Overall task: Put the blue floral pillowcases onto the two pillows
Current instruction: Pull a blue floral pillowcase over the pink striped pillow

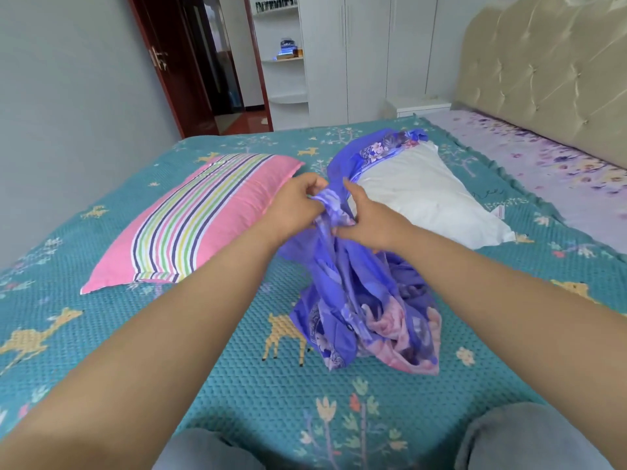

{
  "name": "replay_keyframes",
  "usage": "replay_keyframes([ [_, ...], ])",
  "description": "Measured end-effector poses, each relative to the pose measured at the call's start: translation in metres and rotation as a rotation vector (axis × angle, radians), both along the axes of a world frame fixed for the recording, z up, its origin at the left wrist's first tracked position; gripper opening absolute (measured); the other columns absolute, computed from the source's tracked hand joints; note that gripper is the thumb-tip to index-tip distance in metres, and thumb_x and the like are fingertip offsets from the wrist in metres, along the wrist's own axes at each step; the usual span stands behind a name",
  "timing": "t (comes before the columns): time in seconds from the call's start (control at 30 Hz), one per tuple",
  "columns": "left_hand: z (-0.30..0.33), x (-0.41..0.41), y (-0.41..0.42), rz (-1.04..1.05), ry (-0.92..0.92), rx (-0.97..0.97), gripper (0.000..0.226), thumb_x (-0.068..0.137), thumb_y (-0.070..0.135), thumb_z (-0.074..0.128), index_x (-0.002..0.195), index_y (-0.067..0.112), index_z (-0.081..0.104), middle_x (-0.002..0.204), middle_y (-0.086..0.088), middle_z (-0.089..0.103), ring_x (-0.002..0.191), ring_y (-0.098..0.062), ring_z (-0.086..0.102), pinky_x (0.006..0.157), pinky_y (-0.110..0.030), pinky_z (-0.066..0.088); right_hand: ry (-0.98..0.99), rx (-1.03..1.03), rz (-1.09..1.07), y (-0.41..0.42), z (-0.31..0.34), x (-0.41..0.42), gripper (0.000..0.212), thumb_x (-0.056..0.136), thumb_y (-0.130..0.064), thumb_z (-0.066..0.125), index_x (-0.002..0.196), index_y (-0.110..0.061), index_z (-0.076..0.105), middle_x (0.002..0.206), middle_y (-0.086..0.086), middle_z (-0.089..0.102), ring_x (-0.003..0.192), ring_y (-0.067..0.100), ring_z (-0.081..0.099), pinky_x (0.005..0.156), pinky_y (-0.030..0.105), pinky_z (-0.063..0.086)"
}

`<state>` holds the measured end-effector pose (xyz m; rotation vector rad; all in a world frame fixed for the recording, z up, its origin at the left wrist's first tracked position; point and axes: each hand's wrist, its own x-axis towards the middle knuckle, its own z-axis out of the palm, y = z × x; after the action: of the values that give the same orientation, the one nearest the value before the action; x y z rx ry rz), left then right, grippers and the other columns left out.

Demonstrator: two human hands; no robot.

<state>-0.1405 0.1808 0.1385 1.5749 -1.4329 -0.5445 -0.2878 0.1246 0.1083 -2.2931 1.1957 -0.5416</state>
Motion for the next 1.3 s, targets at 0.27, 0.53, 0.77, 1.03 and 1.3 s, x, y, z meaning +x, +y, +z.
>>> replay_keyframes([
  [0.27,-0.099,-0.032,0.041,0.187,0.356,0.638,0.007,0.083,0.021,0.063,0.083,0.017,0.057,0.08,-0.007,0.056,0.055,-0.012,0.053,0.055,-0.023,0.038,-0.9,0.397,-0.249,-0.008,0.053,0.009,0.013,0.095,-0.006,0.03,0.098,-0.011,0.042,0.074,0.015,0.054,0.035,0.018,0.054,0.043,0.028,0.051],
  [0.53,-0.034,0.037,0.019,0.106,0.511,0.284,0.02,0.082,0.018,0.057,0.069,0.008,0.069,0.058,-0.002,0.068,0.055,-0.018,0.062,0.063,-0.026,0.05,-1.291,0.052,-0.492,-0.052,0.061,-0.063,0.026,0.088,0.004,0.024,0.093,-0.012,0.044,0.082,0.007,0.052,0.066,0.032,0.065,0.052,0.028,0.053],
  [0.77,0.078,0.101,0.0,0.26,-0.506,0.134,0.044,0.072,0.05,0.075,0.089,0.016,0.054,0.082,-0.005,0.053,0.073,-0.02,0.051,0.068,-0.032,0.041,-0.762,-0.106,-0.629,-0.071,0.032,-0.108,0.007,0.072,-0.014,0.047,0.066,-0.014,0.051,0.053,0.005,0.056,0.049,0.02,0.056,0.05,0.034,0.053],
  [1.03,-0.101,0.054,0.028,0.372,-0.942,0.267,0.055,0.084,0.047,0.06,0.119,0.008,0.045,0.121,-0.016,0.044,0.113,-0.036,0.046,0.089,-0.045,0.041,0.398,-0.089,-0.251,-0.026,-0.05,-0.076,0.078,0.082,-0.038,0.068,0.142,-0.011,0.026,0.138,0.016,0.036,0.122,0.036,0.045,0.096,0.041,0.04],
  [1.3,-0.172,0.081,0.081,1.084,0.026,0.05,0.062,0.084,0.048,0.06,0.124,0.002,0.049,0.127,-0.022,0.046,0.115,-0.042,0.046,0.092,-0.052,0.041,0.171,0.168,0.159,0.013,-0.108,0.004,0.061,0.085,-0.063,0.048,0.127,-0.018,0.051,0.122,0.002,0.058,0.114,0.021,0.055,0.096,0.035,0.044],
])
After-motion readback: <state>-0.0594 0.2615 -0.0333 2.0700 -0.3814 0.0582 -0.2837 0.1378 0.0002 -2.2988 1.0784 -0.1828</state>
